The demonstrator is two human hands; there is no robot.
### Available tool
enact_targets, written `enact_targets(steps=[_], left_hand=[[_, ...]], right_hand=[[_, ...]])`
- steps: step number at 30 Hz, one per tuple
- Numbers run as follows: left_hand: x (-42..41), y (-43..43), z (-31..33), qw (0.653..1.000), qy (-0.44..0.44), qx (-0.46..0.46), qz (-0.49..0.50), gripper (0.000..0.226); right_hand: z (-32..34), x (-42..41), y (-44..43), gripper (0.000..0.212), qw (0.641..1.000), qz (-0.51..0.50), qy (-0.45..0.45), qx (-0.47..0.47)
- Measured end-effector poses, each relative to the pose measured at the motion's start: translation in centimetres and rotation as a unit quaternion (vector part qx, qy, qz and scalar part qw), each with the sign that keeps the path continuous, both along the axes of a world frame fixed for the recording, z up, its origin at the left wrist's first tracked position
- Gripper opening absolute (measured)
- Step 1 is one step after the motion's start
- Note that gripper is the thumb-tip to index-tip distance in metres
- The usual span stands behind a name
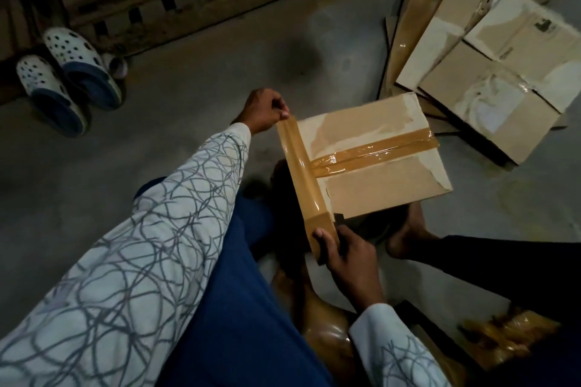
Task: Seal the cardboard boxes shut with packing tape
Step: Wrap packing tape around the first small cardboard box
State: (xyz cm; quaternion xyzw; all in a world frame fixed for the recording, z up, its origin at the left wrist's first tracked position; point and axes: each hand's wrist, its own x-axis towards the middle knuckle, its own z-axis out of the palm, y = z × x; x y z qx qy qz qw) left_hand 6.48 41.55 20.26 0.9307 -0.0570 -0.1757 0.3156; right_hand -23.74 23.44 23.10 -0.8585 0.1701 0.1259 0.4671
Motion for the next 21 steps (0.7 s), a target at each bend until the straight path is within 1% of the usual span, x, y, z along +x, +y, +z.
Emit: enact_targets(steps=[6, 11, 12, 16, 18, 21], left_hand=[[0.2, -0.8, -1.2, 1.0, 0.009, -0.013, -0.007, 0.009], [0.3, -0.9, -1.7, 1.0, 0.012, -0.023, 0.007, 0.009], [0.3, -1.0, -1.7, 1.0, 0.013, -0.023, 0.007, 0.01], [0.0, -0.9, -1.7, 1.0, 0.008, -0.02, -0.005, 0.011], [0.0, -0.8, -1.7, 1.0, -0.005, -0.016, -0.014, 0.015], [0.0, -0.6, -1.4, 1.0, -0.011, 0.006, -0.007, 0.024]], right_hand=[[0.2, 0.3, 0.2, 0.028, 0.999, -0.019, 0.031, -0.01], [-0.5, 0.6, 0.6, 0.052, 0.997, -0.03, 0.054, -0.043], [-0.5, 0.7, 0.8, 0.054, 0.997, -0.034, 0.06, -0.047], [-0.4, 1.2, 1.1, 0.054, 0.993, -0.044, 0.084, -0.069], [0.0, 1.6, 1.0, 0.053, 0.992, -0.056, 0.103, -0.048], [0.7, 2.1, 0.7, 0.042, 0.989, -0.071, 0.126, -0.004]])
